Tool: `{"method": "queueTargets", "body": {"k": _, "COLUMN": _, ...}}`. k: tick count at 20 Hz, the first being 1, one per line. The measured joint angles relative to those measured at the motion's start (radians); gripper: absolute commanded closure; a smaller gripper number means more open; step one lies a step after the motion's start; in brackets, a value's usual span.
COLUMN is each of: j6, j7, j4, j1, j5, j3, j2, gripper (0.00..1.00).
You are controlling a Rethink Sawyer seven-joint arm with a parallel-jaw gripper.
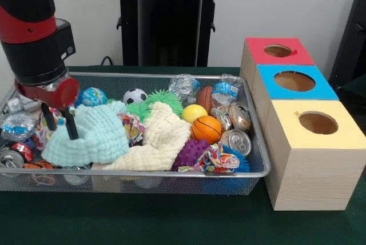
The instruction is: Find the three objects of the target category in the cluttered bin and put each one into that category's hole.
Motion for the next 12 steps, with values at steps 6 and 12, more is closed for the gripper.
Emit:
{"method": "queueTargets", "body": {"k": 6, "j6": 0.000, "j7": 0.000, "j4": -0.027, "j1": 0.035, "j5": -0.043, "j3": -0.001, "j2": 0.000, "gripper": 0.00}}
{"method": "queueTargets", "body": {"k": 12, "j6": -0.009, "j7": 0.000, "j4": -0.032, "j1": 0.027, "j5": -0.066, "j3": 0.000, "j2": 0.009, "gripper": 0.00}}
